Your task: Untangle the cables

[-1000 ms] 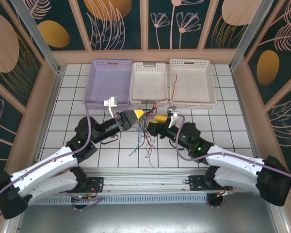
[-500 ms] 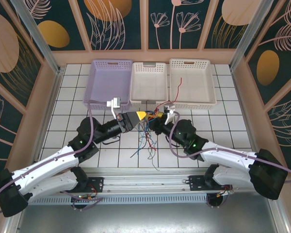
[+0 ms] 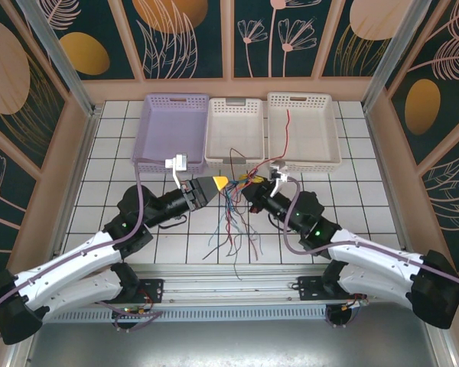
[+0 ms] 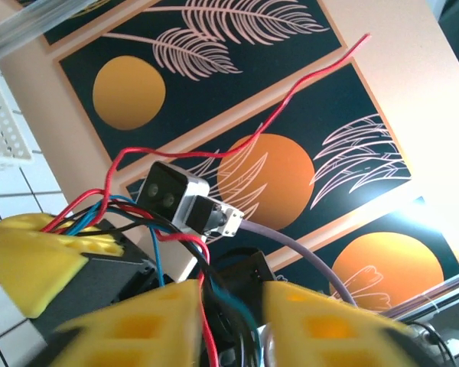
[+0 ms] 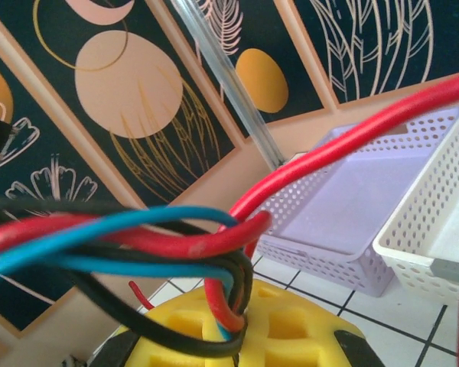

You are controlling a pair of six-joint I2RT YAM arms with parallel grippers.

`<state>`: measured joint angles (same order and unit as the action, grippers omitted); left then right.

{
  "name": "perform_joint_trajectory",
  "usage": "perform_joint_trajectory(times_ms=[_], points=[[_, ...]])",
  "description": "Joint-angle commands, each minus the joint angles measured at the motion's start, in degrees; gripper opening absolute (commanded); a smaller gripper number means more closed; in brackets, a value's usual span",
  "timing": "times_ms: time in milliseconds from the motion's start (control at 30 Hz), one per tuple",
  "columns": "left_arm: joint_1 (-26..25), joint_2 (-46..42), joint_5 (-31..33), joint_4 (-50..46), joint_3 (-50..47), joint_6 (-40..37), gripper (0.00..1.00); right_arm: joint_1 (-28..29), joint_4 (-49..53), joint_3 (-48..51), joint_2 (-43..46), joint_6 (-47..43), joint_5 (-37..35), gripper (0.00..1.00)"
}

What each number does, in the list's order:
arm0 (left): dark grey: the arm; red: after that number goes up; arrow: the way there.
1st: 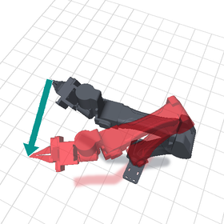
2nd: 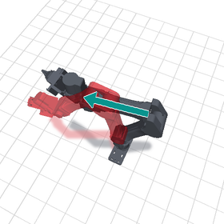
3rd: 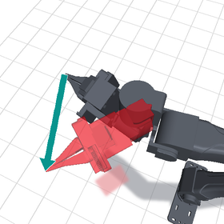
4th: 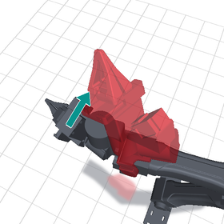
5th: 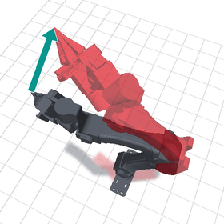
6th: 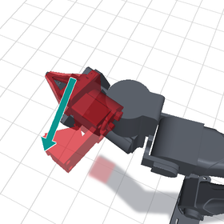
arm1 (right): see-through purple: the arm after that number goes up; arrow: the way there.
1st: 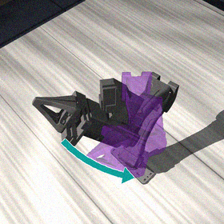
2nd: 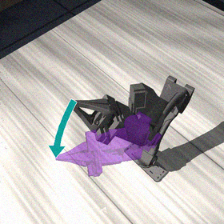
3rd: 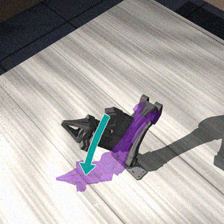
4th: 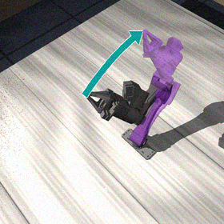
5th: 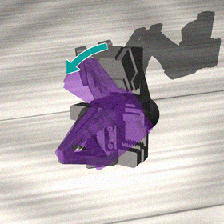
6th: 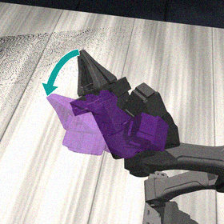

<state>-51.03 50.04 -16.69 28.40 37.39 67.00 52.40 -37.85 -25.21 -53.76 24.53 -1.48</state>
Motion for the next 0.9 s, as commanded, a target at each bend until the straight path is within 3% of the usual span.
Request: perform_joint_trajectory(times_ms=[0,100,200,400,667,867], points=[[-0.5,-2.8,0.0,-6.0,3.5,-4.6,0.65,-0.8,0.6,1.2,2.6,1.3,4.1,0.00],[-0.4,-5.2,1.4,-12.6,4.4,-8.7,0.86,-2.3,1.9,1.9,4.5,2.1,7.5,0.00],[-0.5,-6.4,3.5,-20.5,4.9,-13.9,0.92,-5.4,2.0,2.7,6.4,4.1,12.2,0.00],[-0.4,-3.5,0.4,-21.3,-0.5,-16.6,0.91,-13.1,0.2,3.3,7.4,8.4,25.0,0.00],[-0.4,3.7,-1.7,-17.0,-2.0,-18.2,0.85,-13.2,1.6,-0.5,3.6,8.3,33.2,0.00],[-0.4,7.8,-4.6,-13.7,-2.2,-18.6,0.72,-12.9,0.9,-0.9,2.1,8.9,35.2,0.00]])
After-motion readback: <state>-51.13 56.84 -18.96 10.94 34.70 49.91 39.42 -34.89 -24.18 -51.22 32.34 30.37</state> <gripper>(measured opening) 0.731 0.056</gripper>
